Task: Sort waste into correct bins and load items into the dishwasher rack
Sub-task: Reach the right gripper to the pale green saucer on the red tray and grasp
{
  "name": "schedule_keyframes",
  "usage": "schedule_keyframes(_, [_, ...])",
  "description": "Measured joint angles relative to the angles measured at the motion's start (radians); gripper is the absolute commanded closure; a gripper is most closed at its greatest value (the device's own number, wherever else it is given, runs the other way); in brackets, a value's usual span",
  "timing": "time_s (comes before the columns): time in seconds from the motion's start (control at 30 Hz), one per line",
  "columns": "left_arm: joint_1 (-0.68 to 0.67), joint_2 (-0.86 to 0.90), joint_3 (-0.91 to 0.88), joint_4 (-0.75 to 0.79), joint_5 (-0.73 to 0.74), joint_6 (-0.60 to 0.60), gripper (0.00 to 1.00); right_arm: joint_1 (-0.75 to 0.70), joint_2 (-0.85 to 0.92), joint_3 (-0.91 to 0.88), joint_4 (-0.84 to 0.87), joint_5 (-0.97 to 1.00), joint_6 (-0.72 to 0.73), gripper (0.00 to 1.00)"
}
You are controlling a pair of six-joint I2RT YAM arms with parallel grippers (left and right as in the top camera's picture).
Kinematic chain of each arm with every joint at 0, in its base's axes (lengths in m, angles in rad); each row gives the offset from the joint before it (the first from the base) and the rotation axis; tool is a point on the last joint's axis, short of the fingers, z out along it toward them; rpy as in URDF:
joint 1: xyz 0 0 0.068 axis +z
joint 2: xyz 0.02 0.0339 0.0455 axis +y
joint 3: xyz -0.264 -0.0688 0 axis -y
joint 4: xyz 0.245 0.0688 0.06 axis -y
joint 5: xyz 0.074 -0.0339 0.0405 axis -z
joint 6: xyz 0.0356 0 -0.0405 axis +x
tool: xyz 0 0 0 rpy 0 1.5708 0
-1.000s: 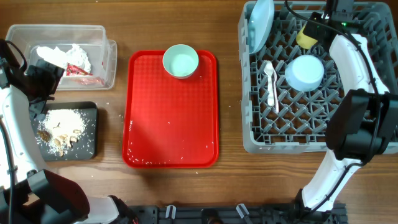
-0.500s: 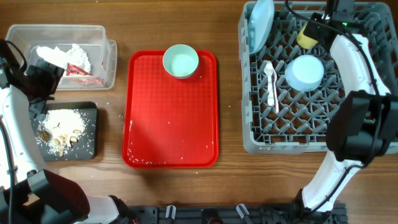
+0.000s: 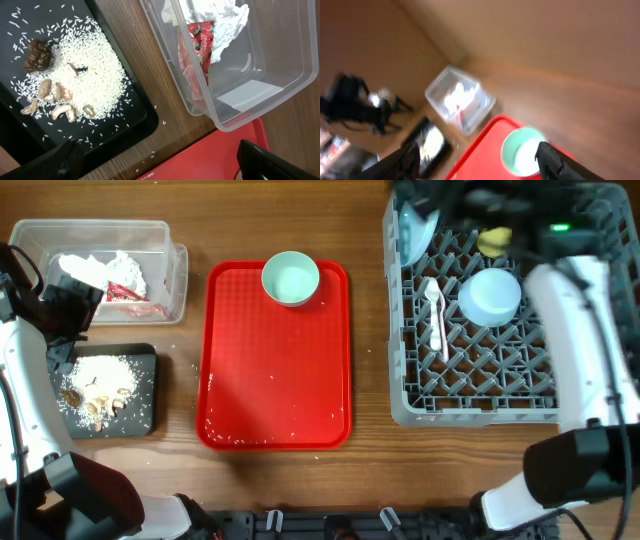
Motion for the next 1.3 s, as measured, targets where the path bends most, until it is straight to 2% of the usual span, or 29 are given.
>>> schedule_keyframes(0.07, [0.0, 0.0, 0.0, 0.0, 0.0, 0.0, 0.0, 0.134, 0.016, -0.002, -0.025, 0.14, -0.031, 0.22])
schedule_keyframes(0.13, [0.0, 0.0, 0.0, 0.0, 0.0, 0.0, 0.0, 0.293, 0.063, -0.003, -0.024, 0.37, -0.071, 0.14])
schedule_keyframes(0.2, [0.0, 0.0, 0.0, 0.0, 0.0, 0.0, 0.0, 0.404, 0.133, -0.003, 0.0, 0.54, -0.121, 0.12])
schedule_keyframes(0.33, [0.0, 0.0, 0.0, 0.0, 0.0, 0.0, 0.0, 0.505, 0.305, -0.005, 0.05, 0.706, -0.246, 0.14])
schedule_keyframes(0.43, [0.0, 0.0, 0.0, 0.0, 0.0, 0.0, 0.0, 0.525, 0.416, -0.01, 0.064, 0.758, -0.298, 0.23])
schedule_keyframes(0.53, [0.0, 0.0, 0.0, 0.0, 0.0, 0.0, 0.0, 0.525, 0.468, -0.017, 0.053, 0.769, -0.324, 0.28])
schedule_keyframes(0.63, [0.0, 0.0, 0.0, 0.0, 0.0, 0.0, 0.0, 0.525, 0.476, -0.018, 0.041, 0.772, -0.328, 0.45])
schedule_keyframes(0.67, [0.0, 0.0, 0.0, 0.0, 0.0, 0.0, 0.0, 0.525, 0.476, -0.018, 0.041, 0.772, -0.327, 0.48])
schedule_keyframes(0.87, [0.0, 0.0, 0.0, 0.0, 0.0, 0.0, 0.0, 0.525, 0.486, -0.018, 0.018, 0.776, -0.335, 0.52])
schedule_keyframes(0.93, [0.0, 0.0, 0.0, 0.0, 0.0, 0.0, 0.0, 0.525, 0.504, -0.018, 0.012, 0.779, -0.335, 0.63])
schedule_keyframes(1.1, [0.0, 0.0, 0.0, 0.0, 0.0, 0.0, 0.0, 0.525, 0.534, -0.018, -0.013, 0.793, -0.34, 0.79])
schedule_keyframes(1.2, [0.0, 0.0, 0.0, 0.0, 0.0, 0.0, 0.0, 0.525, 0.534, -0.013, -0.027, 0.798, -0.338, 0.96])
schedule_keyframes(1.3, [0.0, 0.0, 0.0, 0.0, 0.0, 0.0, 0.0, 0.525, 0.529, 0.003, -0.057, 0.814, -0.322, 0.96])
